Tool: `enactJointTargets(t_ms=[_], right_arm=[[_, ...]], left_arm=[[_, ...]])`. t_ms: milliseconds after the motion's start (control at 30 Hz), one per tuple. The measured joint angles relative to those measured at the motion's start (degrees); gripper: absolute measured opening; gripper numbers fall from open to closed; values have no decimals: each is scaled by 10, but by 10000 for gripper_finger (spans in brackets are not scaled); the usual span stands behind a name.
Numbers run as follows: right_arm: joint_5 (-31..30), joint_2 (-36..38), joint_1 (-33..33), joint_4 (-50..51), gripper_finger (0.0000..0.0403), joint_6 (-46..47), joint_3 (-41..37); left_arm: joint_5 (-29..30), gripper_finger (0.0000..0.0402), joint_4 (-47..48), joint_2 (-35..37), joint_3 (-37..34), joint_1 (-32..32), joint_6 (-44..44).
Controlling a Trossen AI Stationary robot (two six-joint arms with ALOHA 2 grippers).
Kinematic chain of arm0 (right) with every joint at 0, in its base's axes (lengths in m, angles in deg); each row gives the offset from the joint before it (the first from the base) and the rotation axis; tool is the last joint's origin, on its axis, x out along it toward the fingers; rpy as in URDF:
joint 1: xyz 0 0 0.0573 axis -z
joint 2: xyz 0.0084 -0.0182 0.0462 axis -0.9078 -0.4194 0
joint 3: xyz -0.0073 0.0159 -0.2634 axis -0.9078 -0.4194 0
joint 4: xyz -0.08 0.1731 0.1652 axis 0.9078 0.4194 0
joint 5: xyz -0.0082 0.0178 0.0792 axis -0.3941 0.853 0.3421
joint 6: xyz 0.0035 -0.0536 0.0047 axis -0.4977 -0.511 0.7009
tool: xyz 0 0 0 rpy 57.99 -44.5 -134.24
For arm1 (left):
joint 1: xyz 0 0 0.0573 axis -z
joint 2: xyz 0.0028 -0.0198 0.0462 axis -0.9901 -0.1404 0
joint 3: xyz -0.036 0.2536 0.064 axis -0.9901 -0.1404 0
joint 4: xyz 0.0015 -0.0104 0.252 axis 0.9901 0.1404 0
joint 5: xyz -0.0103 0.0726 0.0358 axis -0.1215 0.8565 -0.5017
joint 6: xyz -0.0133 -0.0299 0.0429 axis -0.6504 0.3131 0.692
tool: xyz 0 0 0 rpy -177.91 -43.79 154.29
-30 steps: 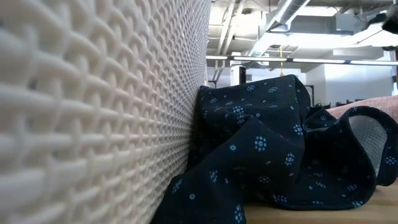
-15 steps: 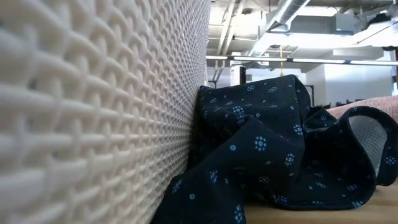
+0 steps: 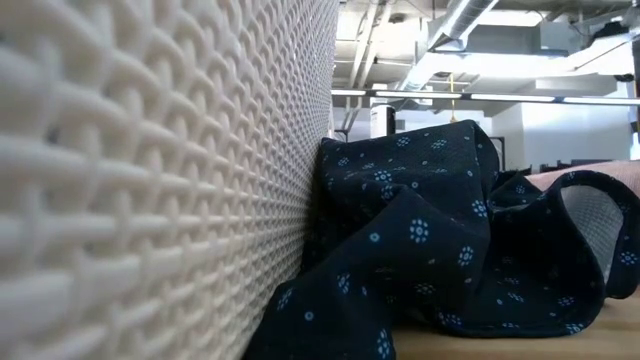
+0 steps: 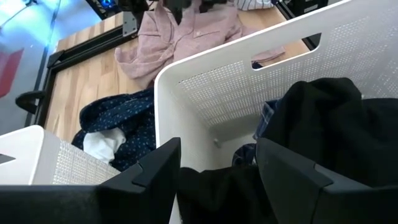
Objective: Sort clothes
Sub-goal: Put the pink shirt into the bottom white laundry organizer
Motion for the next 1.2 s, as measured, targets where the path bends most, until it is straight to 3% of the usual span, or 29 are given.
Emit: enactJointTargets(t_ms=[133, 233, 533, 867, 1200], right_arm=[[17, -33, 5, -26, 246, 13, -25], [29, -48, 10, -62, 213, 23, -44], [35, -41, 14, -87, 21, 27, -55], [26, -4, 14, -89, 9, 32, -58], [-104, 50, 14, -61, 7, -6, 7]], left_arm=[[0, 203, 0, 0, 0, 0, 1], [0, 203, 0, 0, 0, 0, -1], [0, 203, 0, 0, 0, 9, -7], [0, 203, 0, 0, 0, 24, -8], [1, 204, 0, 0, 0, 27, -2]])
